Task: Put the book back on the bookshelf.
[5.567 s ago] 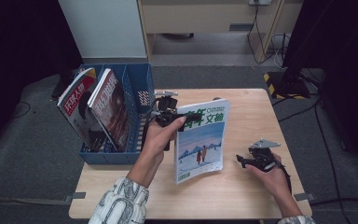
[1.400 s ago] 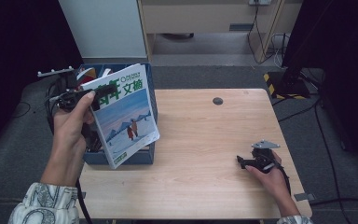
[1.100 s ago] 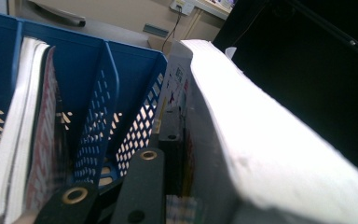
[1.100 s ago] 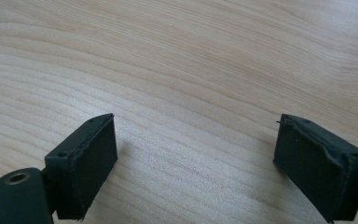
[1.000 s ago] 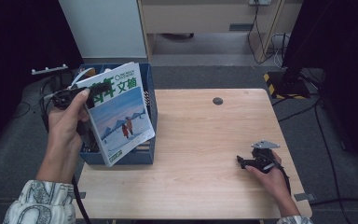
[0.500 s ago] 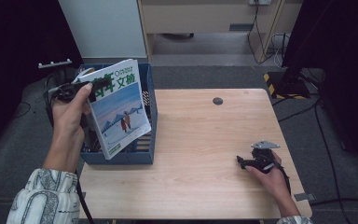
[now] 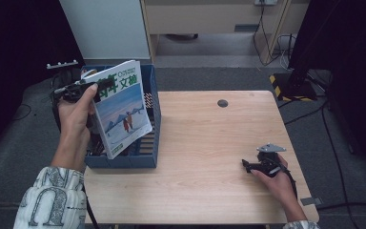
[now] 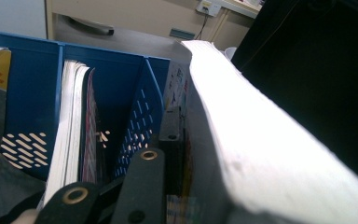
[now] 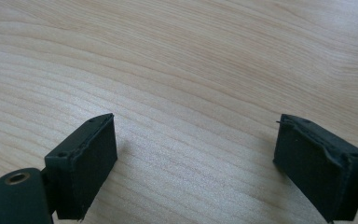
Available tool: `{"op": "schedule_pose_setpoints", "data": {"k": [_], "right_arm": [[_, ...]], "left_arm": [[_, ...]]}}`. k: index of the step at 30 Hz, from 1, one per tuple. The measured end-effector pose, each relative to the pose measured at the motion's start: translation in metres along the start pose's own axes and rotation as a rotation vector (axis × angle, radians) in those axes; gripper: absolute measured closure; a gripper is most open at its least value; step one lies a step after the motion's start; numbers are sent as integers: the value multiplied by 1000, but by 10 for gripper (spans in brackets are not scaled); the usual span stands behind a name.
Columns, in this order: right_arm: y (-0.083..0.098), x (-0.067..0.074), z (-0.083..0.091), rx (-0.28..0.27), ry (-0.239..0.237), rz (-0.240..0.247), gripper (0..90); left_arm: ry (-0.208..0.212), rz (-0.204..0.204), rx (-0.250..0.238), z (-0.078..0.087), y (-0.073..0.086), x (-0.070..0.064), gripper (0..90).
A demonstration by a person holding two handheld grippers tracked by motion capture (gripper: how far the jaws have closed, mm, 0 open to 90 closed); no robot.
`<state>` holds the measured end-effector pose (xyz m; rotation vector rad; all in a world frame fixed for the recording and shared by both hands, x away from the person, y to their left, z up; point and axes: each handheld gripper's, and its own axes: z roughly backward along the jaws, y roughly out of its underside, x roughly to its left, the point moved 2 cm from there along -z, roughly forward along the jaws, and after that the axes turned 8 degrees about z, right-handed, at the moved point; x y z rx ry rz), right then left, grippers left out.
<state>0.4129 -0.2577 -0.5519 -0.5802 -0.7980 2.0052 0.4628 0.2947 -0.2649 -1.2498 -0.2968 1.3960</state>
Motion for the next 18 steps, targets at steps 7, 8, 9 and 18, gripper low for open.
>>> {"op": "schedule_pose_setpoints", "data": {"k": [7,8,9,18], "right_arm": [[0,0,0,0,-1,0,132],[0,0,0,0,-1,0,132],[0,0,0,0,-1,0,132],[0,0,0,0,-1,1,132]], "left_arm": [[-31,-3,-9,-13,3,-2,723],[-37,-6,-10,-15,4,-3,723],[-43,-2,-13,-17,5,-3,724],[-43,2,-22,-25,8,-8,723]]}}
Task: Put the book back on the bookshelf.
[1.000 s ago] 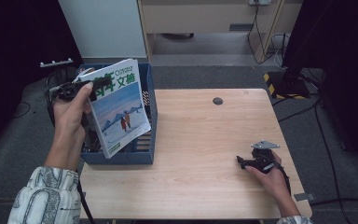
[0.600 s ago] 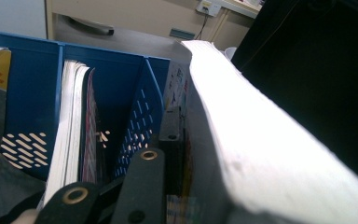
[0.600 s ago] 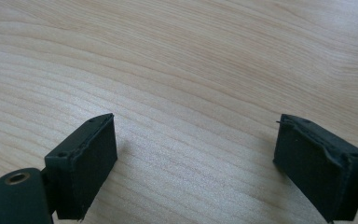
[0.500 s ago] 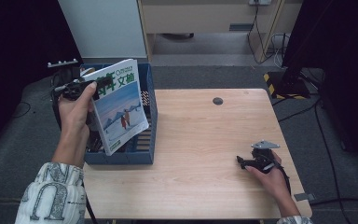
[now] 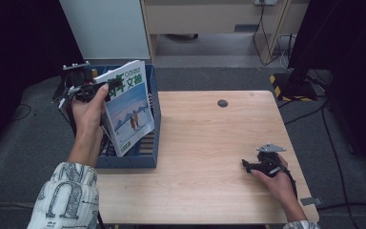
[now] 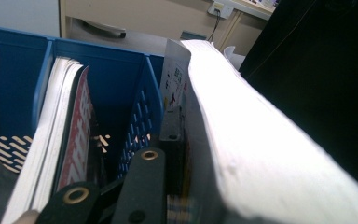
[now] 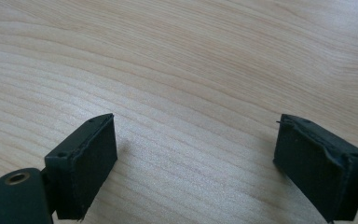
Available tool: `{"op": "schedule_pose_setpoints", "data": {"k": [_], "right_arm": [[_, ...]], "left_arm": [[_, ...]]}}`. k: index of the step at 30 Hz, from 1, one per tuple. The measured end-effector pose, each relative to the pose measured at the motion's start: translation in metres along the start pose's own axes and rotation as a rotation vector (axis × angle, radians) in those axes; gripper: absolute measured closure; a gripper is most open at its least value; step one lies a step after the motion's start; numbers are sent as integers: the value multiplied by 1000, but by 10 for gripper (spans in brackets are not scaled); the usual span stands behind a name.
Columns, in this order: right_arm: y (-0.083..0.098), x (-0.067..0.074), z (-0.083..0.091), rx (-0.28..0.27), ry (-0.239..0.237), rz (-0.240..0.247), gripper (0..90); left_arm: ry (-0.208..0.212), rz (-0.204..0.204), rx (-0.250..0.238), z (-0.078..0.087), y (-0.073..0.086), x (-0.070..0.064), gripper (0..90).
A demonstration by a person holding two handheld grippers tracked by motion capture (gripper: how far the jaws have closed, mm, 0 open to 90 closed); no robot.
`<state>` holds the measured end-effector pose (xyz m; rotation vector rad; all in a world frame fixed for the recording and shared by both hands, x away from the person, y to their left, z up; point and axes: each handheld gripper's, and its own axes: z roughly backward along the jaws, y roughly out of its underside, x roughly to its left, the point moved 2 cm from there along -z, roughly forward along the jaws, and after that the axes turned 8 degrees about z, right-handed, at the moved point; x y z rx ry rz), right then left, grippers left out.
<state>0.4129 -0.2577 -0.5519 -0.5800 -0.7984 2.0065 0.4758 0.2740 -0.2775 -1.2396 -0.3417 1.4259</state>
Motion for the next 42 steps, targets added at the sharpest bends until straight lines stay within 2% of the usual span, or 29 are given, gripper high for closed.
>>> {"op": "schedule_pose_setpoints", "data": {"k": [5,10,13,19,28,32,42], "right_arm": [[0,0,0,0,0,0,132],[0,0,0,0,0,0,132],[0,0,0,0,0,0,132],[0,0,0,0,0,0,132],[0,0,0,0,0,1,132],[0,0,0,0,0,1,131],[0,0,0,2,-1,-2,132]], "left_arm": [[19,3,5,-2,2,-5,721],[66,23,15,-5,6,-11,721],[87,20,10,-8,9,-15,721],[100,9,-12,-12,10,-18,719],[112,19,-72,-18,13,-9,715],[115,-5,-78,-24,18,-10,714],[123,-18,-95,-36,30,-12,713]]}}
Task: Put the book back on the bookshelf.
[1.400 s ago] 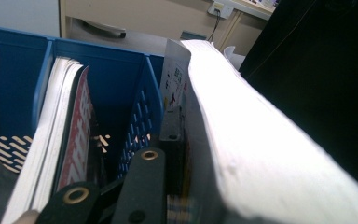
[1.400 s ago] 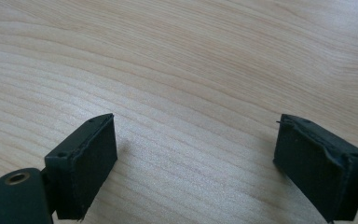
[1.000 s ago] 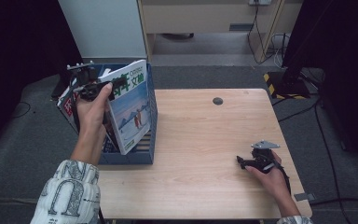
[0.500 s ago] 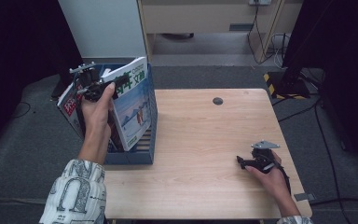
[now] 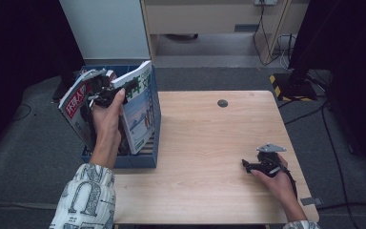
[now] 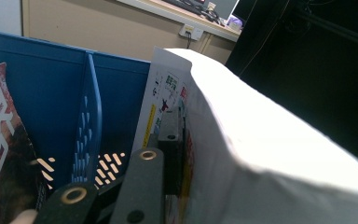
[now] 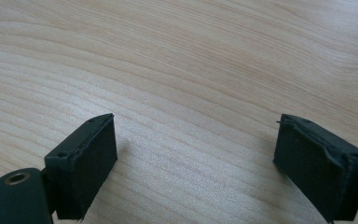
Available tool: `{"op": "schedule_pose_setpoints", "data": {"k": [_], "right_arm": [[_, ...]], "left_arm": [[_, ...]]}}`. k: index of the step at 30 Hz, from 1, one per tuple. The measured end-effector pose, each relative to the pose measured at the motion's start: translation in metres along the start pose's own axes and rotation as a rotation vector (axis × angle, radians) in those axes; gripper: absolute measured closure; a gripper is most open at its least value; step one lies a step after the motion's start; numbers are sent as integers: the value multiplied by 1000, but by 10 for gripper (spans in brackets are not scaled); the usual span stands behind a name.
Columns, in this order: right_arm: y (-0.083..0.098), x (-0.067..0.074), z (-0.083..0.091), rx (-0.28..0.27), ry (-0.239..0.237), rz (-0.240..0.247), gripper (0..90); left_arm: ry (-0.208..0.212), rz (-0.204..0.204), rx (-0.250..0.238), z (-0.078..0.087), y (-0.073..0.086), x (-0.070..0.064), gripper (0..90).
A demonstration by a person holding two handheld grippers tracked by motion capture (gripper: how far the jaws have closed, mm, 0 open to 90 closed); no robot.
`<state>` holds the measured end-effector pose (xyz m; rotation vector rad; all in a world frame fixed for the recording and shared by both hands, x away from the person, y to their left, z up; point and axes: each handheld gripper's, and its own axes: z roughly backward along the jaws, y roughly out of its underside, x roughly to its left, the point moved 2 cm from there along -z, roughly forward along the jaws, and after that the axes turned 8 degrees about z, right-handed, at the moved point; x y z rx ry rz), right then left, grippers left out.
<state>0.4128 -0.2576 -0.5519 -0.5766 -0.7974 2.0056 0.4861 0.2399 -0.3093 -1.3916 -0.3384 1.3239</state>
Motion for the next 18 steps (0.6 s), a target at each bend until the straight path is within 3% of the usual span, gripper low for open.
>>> {"op": "schedule_pose_setpoints", "data": {"k": [18], "right_arm": [[0,0,0,0,0,3,130]], "left_arm": [[18,15,-39,-6,21,11,708]]}}
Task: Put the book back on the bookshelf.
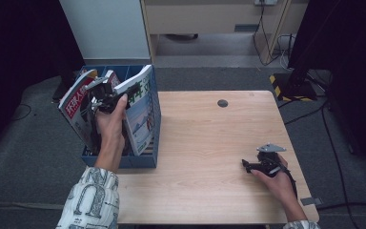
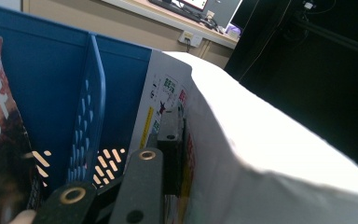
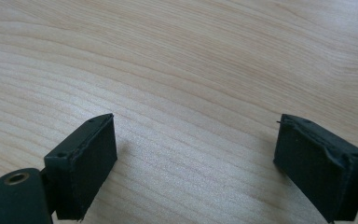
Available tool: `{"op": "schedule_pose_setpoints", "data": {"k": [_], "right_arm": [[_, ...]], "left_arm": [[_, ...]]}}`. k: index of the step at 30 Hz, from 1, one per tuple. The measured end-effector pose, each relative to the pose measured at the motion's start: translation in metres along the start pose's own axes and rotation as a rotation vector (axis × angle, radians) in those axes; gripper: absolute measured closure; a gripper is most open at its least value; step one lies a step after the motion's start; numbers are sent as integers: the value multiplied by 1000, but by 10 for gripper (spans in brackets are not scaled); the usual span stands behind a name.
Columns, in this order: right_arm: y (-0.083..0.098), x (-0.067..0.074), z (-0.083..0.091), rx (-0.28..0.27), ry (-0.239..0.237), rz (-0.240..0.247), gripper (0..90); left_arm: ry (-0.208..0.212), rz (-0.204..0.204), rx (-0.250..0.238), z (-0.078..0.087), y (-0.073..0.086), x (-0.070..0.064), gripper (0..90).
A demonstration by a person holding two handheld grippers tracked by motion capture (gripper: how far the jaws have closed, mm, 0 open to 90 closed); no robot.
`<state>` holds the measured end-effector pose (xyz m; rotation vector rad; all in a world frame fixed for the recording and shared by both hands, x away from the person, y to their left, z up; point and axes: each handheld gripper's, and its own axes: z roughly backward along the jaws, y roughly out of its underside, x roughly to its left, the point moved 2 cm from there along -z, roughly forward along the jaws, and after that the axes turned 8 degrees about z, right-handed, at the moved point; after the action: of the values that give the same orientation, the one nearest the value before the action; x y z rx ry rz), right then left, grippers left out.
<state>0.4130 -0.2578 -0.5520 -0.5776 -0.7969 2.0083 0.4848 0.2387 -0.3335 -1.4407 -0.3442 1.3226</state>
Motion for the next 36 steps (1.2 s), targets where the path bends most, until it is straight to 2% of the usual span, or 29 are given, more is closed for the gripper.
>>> {"op": "schedule_pose_setpoints", "data": {"k": [9,13,19,23,25,31,34,36], "right_arm": [[0,0,0,0,0,0,130],[0,0,0,0,0,0,130],[0,0,0,1,0,1,130],[0,0,0,1,0,1,130],[0,0,0,1,0,1,130],[0,0,0,1,2,0,128],[0,0,0,3,0,0,128],[0,0,0,1,2,0,127]], "left_arm": [[4,3,-10,-6,18,6,705],[14,10,-22,-6,20,7,701],[8,19,-21,-3,22,7,698],[6,8,-23,7,25,10,697],[4,3,-17,11,26,11,697],[-42,-13,32,25,22,17,698],[-46,-10,47,29,22,20,704],[-69,-7,66,33,21,24,707]]}}
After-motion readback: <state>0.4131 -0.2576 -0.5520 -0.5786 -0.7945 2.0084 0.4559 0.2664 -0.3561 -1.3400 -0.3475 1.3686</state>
